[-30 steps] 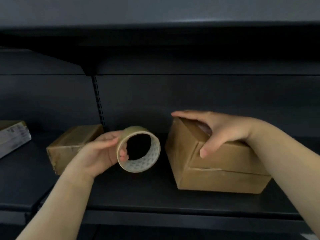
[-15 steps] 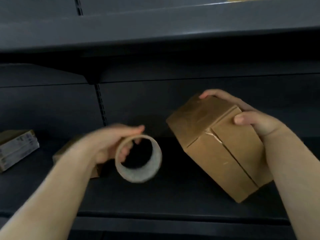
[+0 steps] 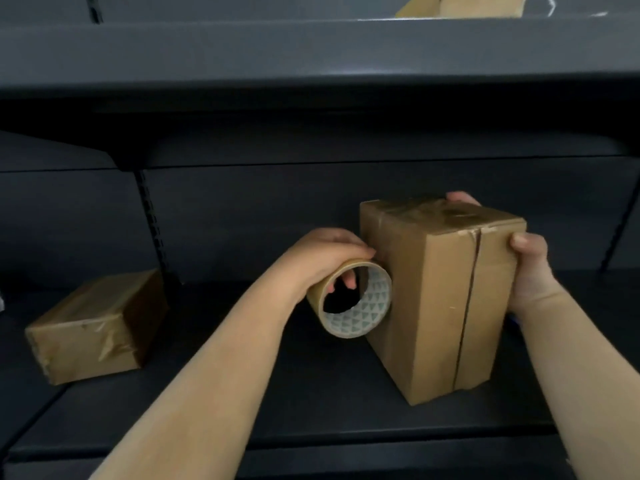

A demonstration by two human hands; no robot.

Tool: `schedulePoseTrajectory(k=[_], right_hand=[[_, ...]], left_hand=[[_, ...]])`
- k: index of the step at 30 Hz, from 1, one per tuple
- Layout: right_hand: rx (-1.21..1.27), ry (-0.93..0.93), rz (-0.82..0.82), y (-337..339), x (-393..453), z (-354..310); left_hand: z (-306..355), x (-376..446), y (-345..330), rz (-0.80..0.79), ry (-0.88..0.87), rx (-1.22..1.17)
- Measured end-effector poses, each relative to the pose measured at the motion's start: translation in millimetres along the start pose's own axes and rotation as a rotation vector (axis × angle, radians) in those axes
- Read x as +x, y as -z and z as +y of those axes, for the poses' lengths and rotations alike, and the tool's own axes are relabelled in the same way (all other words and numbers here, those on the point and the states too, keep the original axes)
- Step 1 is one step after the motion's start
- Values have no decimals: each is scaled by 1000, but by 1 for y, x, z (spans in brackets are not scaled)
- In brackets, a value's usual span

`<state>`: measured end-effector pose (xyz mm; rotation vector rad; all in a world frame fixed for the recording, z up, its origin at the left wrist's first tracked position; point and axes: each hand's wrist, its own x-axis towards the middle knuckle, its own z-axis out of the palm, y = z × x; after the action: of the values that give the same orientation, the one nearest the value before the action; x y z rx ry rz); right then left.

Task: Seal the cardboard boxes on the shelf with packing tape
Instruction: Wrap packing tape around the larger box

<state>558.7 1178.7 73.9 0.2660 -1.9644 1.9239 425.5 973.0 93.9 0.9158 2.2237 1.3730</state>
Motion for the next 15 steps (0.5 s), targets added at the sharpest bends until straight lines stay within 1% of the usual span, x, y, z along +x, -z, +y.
schedulePoseTrajectory(k=[2, 3, 4, 6, 7, 8, 9, 11, 13, 15], right_hand=[[-309, 73, -8, -6, -8, -9], [-490, 75, 38, -5, -11, -17], [-681, 99, 122, -11, -13, -28], [-1104, 203, 232, -34, -15, -44], [-1316, 249, 218, -47, -14, -49], [-1491, 233, 180, -63, -11, -55], [-1602, 167, 122, -76, -5, -59], [-1650, -39, 6, -89, 8, -63], [-1613, -224, -72, -88, 22, -67], [-1550, -413, -117, -81, 31, -73]], left_hand=[[-2, 2, 0, 9, -13, 7], [-3, 2, 0, 5, -17, 10], [-4, 2, 0, -1, -21, 9], [-4, 4, -2, 8, -19, 16], [-2, 5, -3, 14, -14, 34], [0, 5, -4, 18, -10, 54], [1, 6, -5, 25, -6, 69], [3, 5, -7, 37, -2, 73], [2, 3, -7, 40, -3, 69], [-2, 1, -8, 40, -12, 43]])
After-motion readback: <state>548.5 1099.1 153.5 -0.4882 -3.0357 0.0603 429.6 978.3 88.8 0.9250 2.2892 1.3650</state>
